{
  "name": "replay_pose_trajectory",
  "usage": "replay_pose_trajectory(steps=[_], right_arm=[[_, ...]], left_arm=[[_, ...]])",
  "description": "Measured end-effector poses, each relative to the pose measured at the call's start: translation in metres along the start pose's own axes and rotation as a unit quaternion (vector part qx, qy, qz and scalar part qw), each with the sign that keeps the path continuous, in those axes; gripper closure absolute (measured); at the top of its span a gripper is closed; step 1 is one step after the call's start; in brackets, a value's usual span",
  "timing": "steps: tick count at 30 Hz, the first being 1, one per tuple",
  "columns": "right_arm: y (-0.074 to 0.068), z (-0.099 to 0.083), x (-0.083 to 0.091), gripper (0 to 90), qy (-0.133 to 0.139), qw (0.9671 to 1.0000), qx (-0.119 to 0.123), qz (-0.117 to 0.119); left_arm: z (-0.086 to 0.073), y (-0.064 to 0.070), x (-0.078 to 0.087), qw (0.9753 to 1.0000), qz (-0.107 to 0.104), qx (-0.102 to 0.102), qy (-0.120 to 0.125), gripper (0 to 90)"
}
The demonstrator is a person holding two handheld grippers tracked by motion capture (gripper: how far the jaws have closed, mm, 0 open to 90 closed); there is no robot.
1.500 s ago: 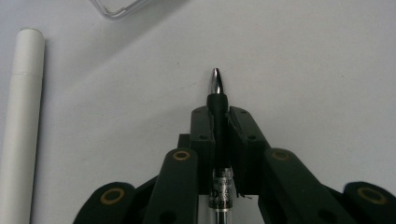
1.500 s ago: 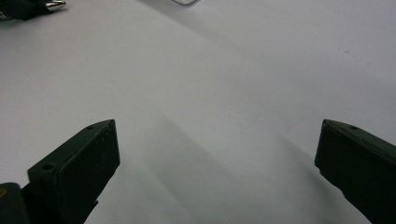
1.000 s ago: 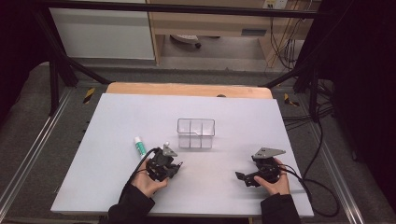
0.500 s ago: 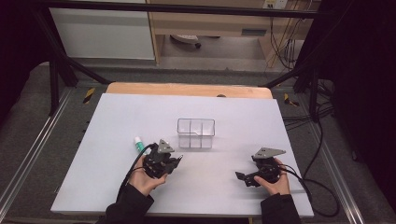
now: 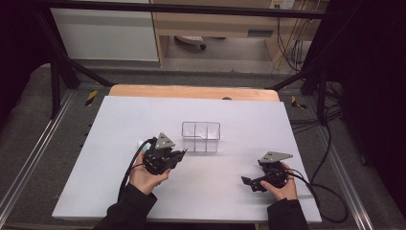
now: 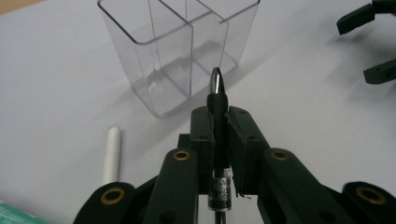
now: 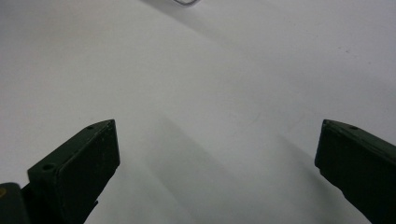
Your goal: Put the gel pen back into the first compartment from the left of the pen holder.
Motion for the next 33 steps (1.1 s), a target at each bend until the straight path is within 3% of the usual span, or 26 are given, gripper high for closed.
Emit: replay_pose_trajectory(steps=[11, 23, 33], right_arm=[[0.000, 0.000, 0.000, 0.5, -0.001, 1.0000, 0.000, 0.000], [0.000, 0.000, 0.000, 0.5, -0.001, 1.0000, 0.000, 0.000], [0.000, 0.000, 0.000, 0.5, -0.001, 1.0000, 0.001, 0.000]], left_arm=[[0.028, 0.004, 0.005, 0.9988, -0.006, 0.007, 0.047, 80.1], [0.053, 0.006, 0.005, 0.9968, -0.012, 0.013, 0.078, 80.1], [0.078, 0.008, 0.003, 0.9934, -0.010, 0.009, 0.114, 80.1]])
Point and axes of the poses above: each handheld gripper's, and its own axes: x roughly backward along the jaws, z roughly out of its top, y roughly to its right, the point moved 8 cm from there along -x, roughly forward along the jaws, and after that the axes turned 10 degrees about x, right-handed, at the moved point
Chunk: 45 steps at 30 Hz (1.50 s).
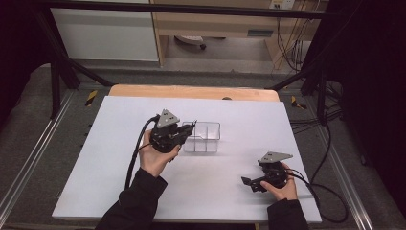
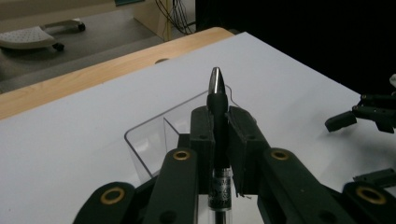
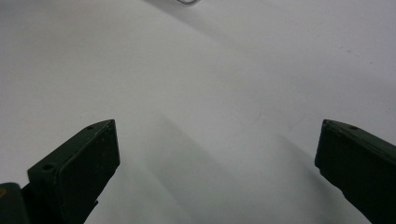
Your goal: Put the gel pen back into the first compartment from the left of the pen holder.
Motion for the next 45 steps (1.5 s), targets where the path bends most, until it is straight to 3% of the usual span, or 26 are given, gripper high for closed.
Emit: replay_pose_trajectory(steps=[7, 16, 25, 36, 45], right_arm=[[0.000, 0.000, 0.001, 0.5, 0.000, 1.0000, -0.001, 0.000], [0.000, 0.000, 0.001, 0.5, 0.000, 1.0000, -0.002, 0.002], [0.000, 0.000, 0.000, 0.5, 0.001, 1.0000, 0.000, 0.002], [0.000, 0.000, 0.000, 0.5, 0.002, 1.0000, 0.001, 0.003], [-0.001, 0.000, 0.000, 0.5, 0.003, 1.0000, 0.000, 0.004]], left_arm=[[0.014, -0.002, -0.008, 0.9999, 0.004, 0.001, 0.015, 80.1], [0.031, -0.002, -0.019, 0.9993, -0.011, 0.012, 0.033, 80.0], [0.040, -0.005, -0.035, 0.9990, -0.009, 0.015, 0.041, 80.0], [0.054, -0.015, -0.051, 0.9974, -0.005, 0.022, 0.069, 80.0], [0.054, -0.023, -0.066, 0.9967, -0.006, 0.027, 0.076, 80.0]])
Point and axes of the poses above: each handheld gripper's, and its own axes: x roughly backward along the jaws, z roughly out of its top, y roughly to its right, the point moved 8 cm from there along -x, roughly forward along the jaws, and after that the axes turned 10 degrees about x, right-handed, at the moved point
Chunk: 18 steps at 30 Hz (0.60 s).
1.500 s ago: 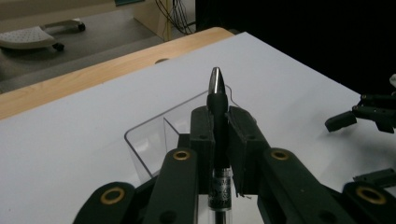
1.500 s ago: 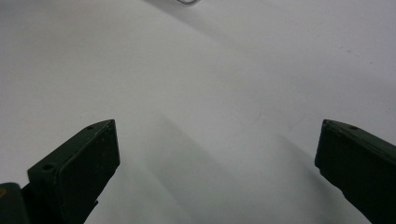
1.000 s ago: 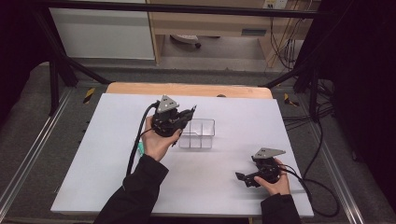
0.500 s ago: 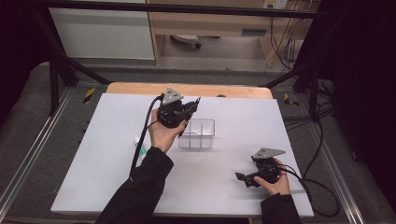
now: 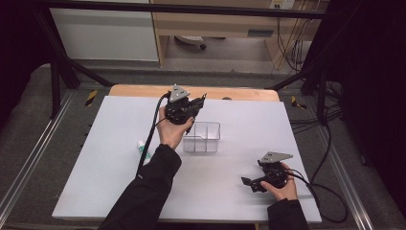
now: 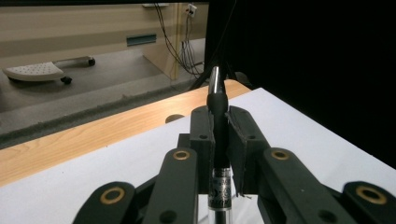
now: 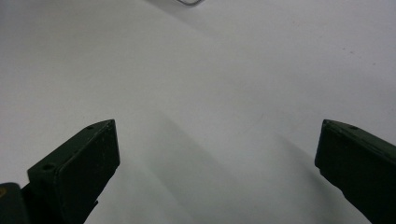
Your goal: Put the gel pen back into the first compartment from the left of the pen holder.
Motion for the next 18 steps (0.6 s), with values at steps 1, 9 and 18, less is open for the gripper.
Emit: replay_pose_trajectory(steps=[1, 9, 18], right_arm=[[0.000, 0.000, 0.000, 0.5, 0.000, 1.0000, 0.001, 0.000], [0.000, 0.000, 0.000, 0.5, 0.000, 1.0000, 0.000, 0.002], [0.000, -0.001, 0.000, 0.5, -0.002, 1.0000, 0.002, 0.001]], left_arm=[[-0.001, -0.002, -0.001, 1.0000, 0.003, -0.003, -0.001, 80.0], [-0.009, -0.009, -0.013, 1.0000, 0.000, -0.008, -0.006, 80.0], [-0.020, -0.014, -0.016, 0.9998, -0.001, -0.012, -0.015, 80.0]])
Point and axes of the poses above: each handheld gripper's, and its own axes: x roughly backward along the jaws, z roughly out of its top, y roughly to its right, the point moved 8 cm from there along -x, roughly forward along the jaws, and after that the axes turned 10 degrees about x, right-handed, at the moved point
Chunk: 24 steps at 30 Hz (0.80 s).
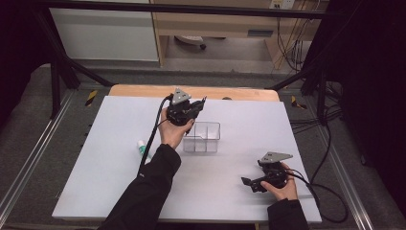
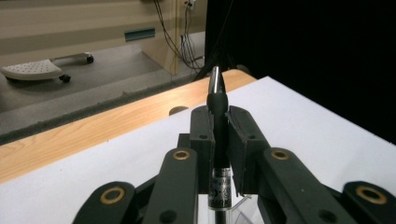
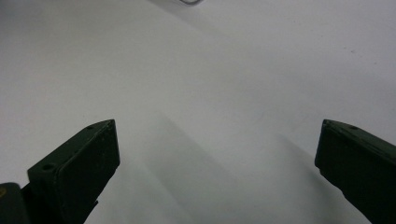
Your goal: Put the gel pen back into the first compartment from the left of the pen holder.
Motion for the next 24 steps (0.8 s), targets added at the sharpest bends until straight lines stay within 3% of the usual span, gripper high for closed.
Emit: replay_pose_trajectory(steps=[24], right_arm=[[0.000, 0.000, 0.000, 0.5, -0.002, 1.0000, 0.000, 0.001]], left_arm=[[-0.037, -0.010, 0.011, 0.9996, -0.010, -0.010, -0.024, 79.7]])
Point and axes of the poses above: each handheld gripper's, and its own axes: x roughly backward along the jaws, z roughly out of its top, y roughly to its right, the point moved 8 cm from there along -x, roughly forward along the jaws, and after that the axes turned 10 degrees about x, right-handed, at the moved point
